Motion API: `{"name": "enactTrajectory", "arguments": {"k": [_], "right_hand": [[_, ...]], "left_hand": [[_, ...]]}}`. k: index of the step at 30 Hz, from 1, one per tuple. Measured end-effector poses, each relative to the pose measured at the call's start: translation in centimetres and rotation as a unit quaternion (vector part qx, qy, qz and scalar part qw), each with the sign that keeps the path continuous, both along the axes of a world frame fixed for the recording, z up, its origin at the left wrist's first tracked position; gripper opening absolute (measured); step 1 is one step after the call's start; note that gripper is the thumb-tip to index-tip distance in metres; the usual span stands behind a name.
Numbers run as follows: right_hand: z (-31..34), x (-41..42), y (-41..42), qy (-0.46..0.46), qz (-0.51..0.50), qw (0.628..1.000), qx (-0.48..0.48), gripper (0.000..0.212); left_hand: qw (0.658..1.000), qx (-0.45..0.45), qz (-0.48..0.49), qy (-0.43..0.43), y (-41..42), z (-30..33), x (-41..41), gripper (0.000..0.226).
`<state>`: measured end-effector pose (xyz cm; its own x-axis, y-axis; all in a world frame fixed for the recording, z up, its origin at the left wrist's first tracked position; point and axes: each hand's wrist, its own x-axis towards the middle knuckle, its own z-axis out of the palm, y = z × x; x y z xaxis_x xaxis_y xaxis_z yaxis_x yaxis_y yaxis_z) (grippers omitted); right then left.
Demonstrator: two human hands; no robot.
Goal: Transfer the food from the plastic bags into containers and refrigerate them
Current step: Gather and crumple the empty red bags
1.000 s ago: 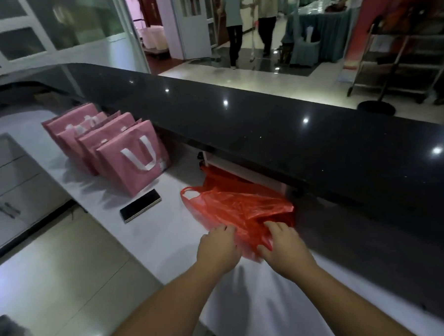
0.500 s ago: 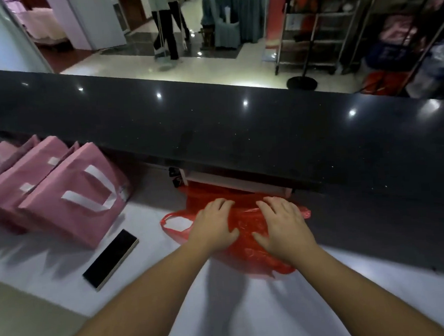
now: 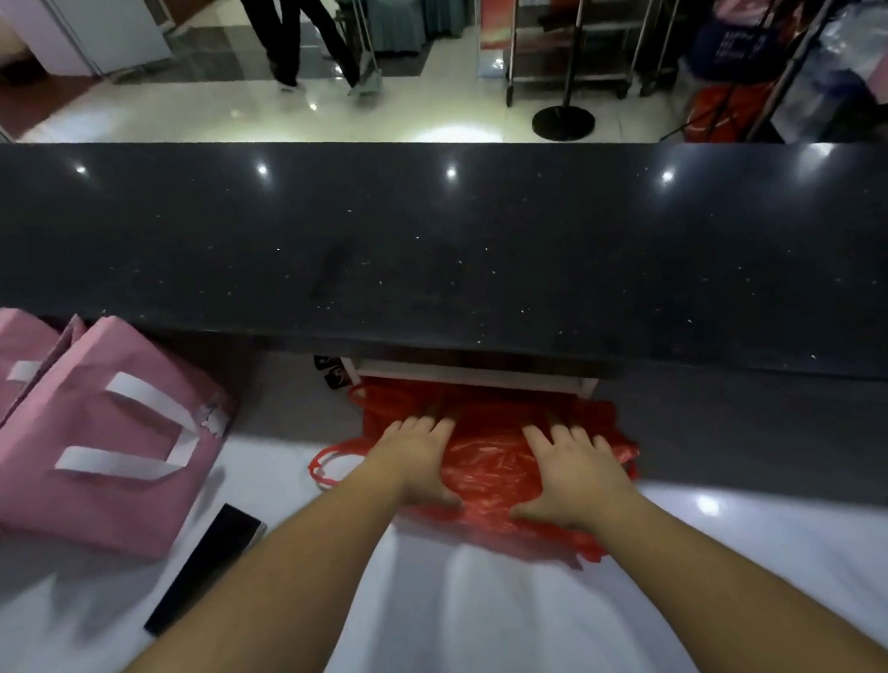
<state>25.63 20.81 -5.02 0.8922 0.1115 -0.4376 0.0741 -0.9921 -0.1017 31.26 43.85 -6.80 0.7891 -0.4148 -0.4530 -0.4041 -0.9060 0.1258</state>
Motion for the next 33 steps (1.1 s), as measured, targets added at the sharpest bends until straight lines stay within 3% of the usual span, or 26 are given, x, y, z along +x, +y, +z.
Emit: {"name": "enactTrajectory", "arguments": {"k": [6, 11, 15, 20, 25, 29, 33], "right_hand": [[-2.3, 1.1, -0.1, 0.022, -0.013, 1.000, -0.010, 0.131], [-3.2, 2.0, 0.0, 0.031, -0.038, 0.999, 0.009, 0.128], [-3.3, 2.0, 0.2, 0.057, -0.026, 0.998, -0.018, 0.082], [-3.0, 0.2, 0.9, -0.044, 0.017, 0.998, -0.048, 0.042], [-3.5, -2.5, 0.8, -0.137, 0.102, 0.984, -0.040, 0.024], [-3.0, -3.9, 0.2, -0.106, 0.112, 0.988, -0.011, 0.033], [-1.3, -4.6, -0.2, -0.024, -0.040, 0.993, 0.106, 0.062]], "left_hand": [[0.999, 0.025, 0.028, 0.002, -0.4, -1.6, 1.3, 0.128], [0.999, 0.030, 0.044, 0.005, -1.1, -2.5, 1.6, 0.111], [0.999, 0.043, 0.013, -0.009, -1.4, -2.7, 1.0, 0.070], [0.995, 0.039, -0.020, -0.090, -1.2, -2.7, -0.8, 0.058], [0.994, 0.007, -0.039, -0.104, -0.5, -3.5, -2.9, 0.052], [0.999, 0.002, 0.029, -0.016, -0.6, -3.2, -4.6, 0.065], [0.983, -0.125, 0.133, 0.011, -1.4, -1.8, -5.8, 0.038]]}}
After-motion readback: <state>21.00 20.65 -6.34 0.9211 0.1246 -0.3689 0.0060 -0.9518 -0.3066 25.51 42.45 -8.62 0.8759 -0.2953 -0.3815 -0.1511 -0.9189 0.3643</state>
